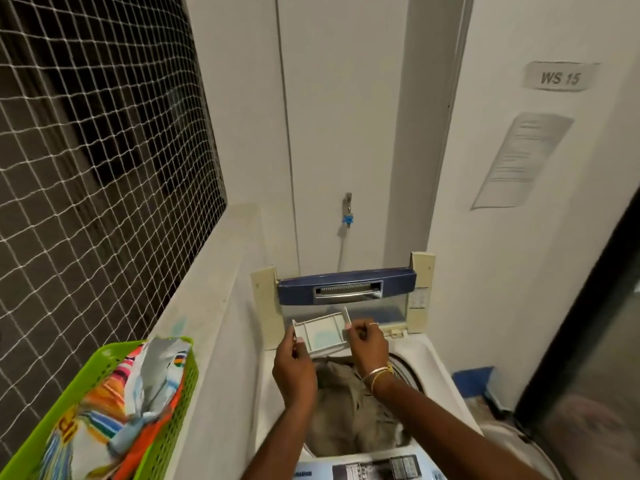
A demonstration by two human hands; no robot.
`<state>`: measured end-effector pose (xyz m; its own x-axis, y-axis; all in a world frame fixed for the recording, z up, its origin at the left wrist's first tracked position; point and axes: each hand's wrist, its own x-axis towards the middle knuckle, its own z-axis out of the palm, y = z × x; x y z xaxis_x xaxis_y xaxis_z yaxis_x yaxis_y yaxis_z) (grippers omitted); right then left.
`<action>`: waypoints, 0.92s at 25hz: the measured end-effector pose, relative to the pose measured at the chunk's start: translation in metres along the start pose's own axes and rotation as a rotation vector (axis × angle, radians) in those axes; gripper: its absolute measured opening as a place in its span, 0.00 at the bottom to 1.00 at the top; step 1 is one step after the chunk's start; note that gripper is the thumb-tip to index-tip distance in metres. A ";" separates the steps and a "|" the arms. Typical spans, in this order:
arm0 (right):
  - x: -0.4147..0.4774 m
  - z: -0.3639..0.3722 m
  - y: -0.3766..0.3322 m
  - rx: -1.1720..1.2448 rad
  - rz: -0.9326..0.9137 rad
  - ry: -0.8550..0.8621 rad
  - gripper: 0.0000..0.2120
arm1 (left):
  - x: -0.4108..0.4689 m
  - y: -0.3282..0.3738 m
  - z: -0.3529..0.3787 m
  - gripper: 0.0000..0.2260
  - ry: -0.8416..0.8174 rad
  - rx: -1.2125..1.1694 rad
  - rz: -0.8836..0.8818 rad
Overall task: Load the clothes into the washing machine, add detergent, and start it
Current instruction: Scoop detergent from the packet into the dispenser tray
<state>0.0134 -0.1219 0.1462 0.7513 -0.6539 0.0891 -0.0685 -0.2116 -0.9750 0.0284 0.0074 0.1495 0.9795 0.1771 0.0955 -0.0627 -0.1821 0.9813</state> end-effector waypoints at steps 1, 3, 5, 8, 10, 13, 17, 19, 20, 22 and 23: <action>0.000 -0.005 0.004 0.016 -0.004 0.007 0.03 | -0.002 -0.002 0.004 0.18 -0.024 -0.016 0.000; 0.000 -0.017 0.013 0.041 -0.011 0.006 0.02 | -0.004 -0.010 0.014 0.19 -0.082 -0.043 -0.007; 0.000 -0.029 0.026 0.036 -0.022 0.008 0.02 | -0.007 -0.021 0.024 0.19 -0.132 -0.018 -0.025; 0.004 -0.045 0.058 -0.017 -0.026 -0.039 0.05 | -0.015 -0.038 0.040 0.18 -0.183 0.037 -0.051; 0.006 -0.053 0.082 -0.086 -0.037 -0.082 0.10 | -0.021 -0.046 0.047 0.17 -0.217 0.087 -0.056; 0.007 -0.063 0.108 -0.107 -0.040 -0.109 0.10 | -0.029 -0.054 0.057 0.18 -0.251 0.176 -0.007; 0.019 -0.073 0.132 -0.086 -0.046 -0.177 0.13 | -0.039 -0.070 0.069 0.16 -0.214 0.221 -0.009; 0.025 -0.079 0.142 -0.110 -0.075 -0.220 0.13 | -0.043 -0.085 0.073 0.15 -0.209 0.247 -0.004; 0.026 -0.082 0.144 -0.131 -0.093 -0.239 0.13 | -0.044 -0.091 0.073 0.15 -0.213 0.259 0.001; 0.029 -0.089 0.148 -0.168 -0.104 -0.287 0.13 | -0.047 -0.102 0.074 0.16 -0.225 0.259 -0.028; 0.032 -0.091 0.151 -0.171 -0.090 -0.312 0.13 | -0.047 -0.106 0.075 0.17 -0.233 0.265 -0.051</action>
<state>-0.0326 -0.2404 0.0202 0.9216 -0.3796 0.0810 -0.0818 -0.3938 -0.9155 0.0038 -0.0542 0.0281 0.9994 -0.0272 -0.0229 0.0091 -0.4283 0.9036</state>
